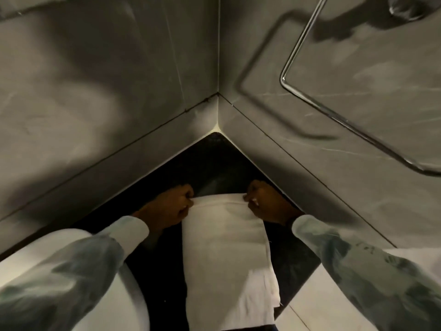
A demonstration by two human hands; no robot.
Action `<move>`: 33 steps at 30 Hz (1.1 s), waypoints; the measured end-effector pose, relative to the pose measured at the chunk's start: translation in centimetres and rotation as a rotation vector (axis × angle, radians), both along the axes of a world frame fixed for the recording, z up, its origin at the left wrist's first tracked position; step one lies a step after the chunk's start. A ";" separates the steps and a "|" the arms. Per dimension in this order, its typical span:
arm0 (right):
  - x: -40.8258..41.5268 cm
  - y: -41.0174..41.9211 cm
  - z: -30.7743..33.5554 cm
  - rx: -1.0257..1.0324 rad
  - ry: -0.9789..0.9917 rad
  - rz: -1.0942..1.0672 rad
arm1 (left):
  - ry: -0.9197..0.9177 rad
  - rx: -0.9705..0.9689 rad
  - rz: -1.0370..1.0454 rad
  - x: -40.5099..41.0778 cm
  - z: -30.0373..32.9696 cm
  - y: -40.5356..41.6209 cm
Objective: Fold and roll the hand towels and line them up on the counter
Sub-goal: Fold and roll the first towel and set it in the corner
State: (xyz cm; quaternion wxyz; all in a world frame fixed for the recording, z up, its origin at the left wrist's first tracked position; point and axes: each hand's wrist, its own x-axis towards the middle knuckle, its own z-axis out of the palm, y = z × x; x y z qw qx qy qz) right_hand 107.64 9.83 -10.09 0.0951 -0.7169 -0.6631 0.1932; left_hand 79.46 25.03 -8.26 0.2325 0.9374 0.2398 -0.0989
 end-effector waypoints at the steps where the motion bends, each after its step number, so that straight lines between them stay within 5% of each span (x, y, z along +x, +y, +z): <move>1: 0.2 0.6 0.3 -0.030 0.067 -0.052 | -0.013 -0.011 0.032 0.2 0.0 0.3; 6: 1.4 3.6 1.3 -0.220 0.225 -0.133 | -0.014 -0.149 0.273 2.0 -0.1 1.5; 11: 1.1 3.6 0.3 -0.229 0.114 -0.071 | -0.007 -0.233 0.277 1.0 -1.6 1.6; 14: 0.6 2.5 -0.4 -0.193 0.000 0.008 | -0.038 -0.116 0.149 1.1 -1.5 0.7; 18: -0.2 -0.1 -1.6 0.094 -0.387 0.305 | -0.117 0.199 -0.134 0.6 -1.9 -1.1; 21: 0.0 -1.2 -1.9 0.171 -0.456 0.342 | -0.013 0.316 -0.238 0.5 -2.8 -1.9; 25: 0.0 -1.3 -1.9 0.151 -0.374 0.315 | -0.044 0.260 -0.192 1.0 -1.5 -2.1; 33: -0.3 -1.9 2.4 -0.183 0.150 -0.049 | -0.056 -0.054 0.077 1.2 0.3 -1.3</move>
